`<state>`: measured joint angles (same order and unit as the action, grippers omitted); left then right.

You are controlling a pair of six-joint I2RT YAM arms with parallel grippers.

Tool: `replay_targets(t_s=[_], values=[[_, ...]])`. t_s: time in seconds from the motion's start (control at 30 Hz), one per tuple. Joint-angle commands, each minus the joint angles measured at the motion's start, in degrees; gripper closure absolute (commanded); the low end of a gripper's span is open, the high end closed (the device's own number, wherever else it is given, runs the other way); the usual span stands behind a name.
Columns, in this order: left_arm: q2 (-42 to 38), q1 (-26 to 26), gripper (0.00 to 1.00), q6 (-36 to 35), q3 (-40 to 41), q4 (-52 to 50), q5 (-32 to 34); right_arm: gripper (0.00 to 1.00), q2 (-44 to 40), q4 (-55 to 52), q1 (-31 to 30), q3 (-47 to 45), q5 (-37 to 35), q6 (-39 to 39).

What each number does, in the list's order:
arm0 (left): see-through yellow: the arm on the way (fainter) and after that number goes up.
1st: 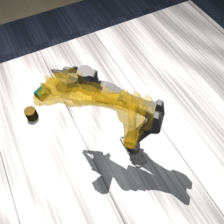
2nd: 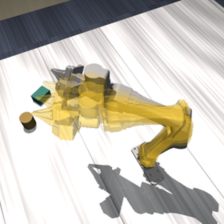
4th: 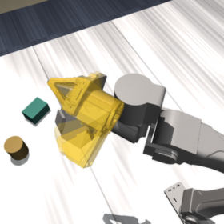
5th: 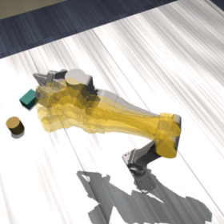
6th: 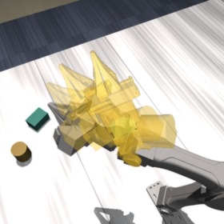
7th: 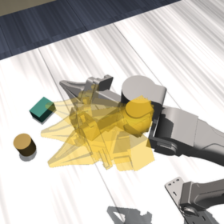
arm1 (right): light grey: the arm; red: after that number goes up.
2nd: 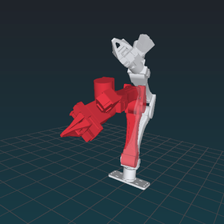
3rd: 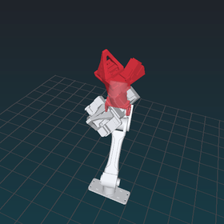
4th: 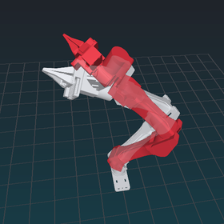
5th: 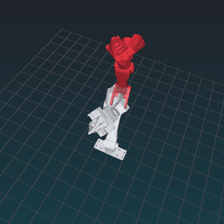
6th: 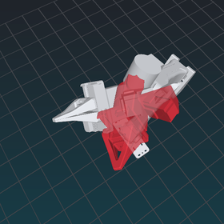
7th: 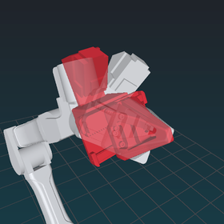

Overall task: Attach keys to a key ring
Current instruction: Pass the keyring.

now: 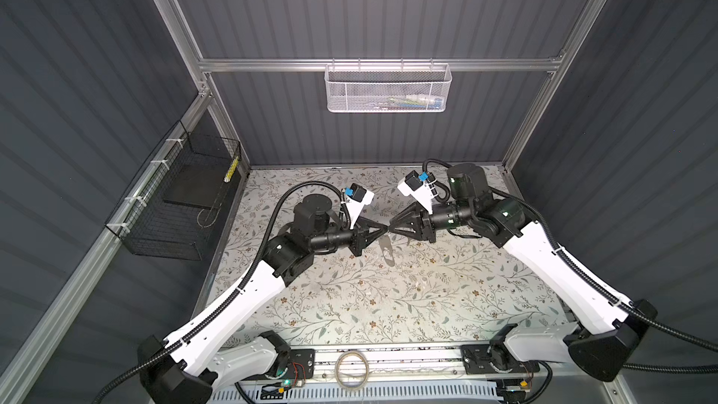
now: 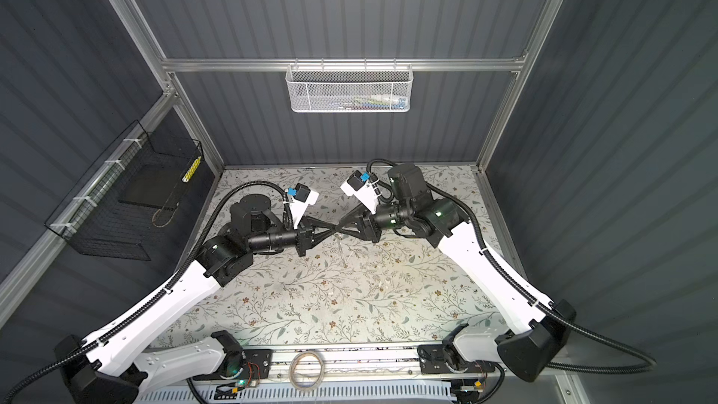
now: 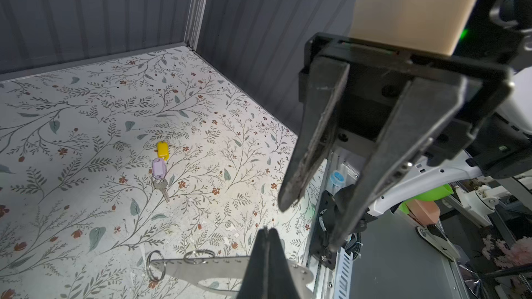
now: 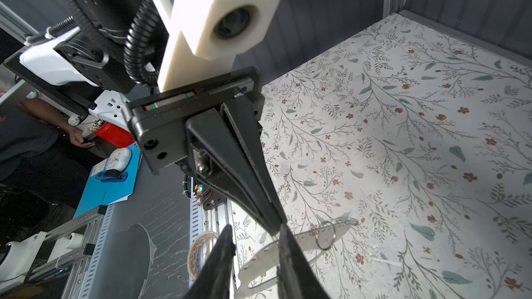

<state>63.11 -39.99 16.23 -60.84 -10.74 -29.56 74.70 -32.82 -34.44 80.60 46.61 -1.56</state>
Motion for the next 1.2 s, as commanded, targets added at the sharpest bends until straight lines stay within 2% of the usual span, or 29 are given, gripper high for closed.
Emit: replay_targets(t_s=[0.0,0.33,0.77,1.17], values=[[-1.68,-0.17,1.0,0.4,0.38,2.66,0.57,0.68,-1.72,2.55,0.94,-1.77,-1.73,1.49],[-3.73,-0.18,1.0,1.22,3.69,8.52,2.81,0.68,-2.51,4.93,1.3,-4.38,-5.86,5.03],[-4.97,-0.16,1.0,4.49,8.4,19.44,3.78,0.7,-4.16,13.99,0.98,-9.27,-0.98,12.22],[-5.52,-0.18,1.0,7.14,11.29,27.46,4.16,0.7,-4.43,17.74,0.06,-10.94,-1.06,15.16]])
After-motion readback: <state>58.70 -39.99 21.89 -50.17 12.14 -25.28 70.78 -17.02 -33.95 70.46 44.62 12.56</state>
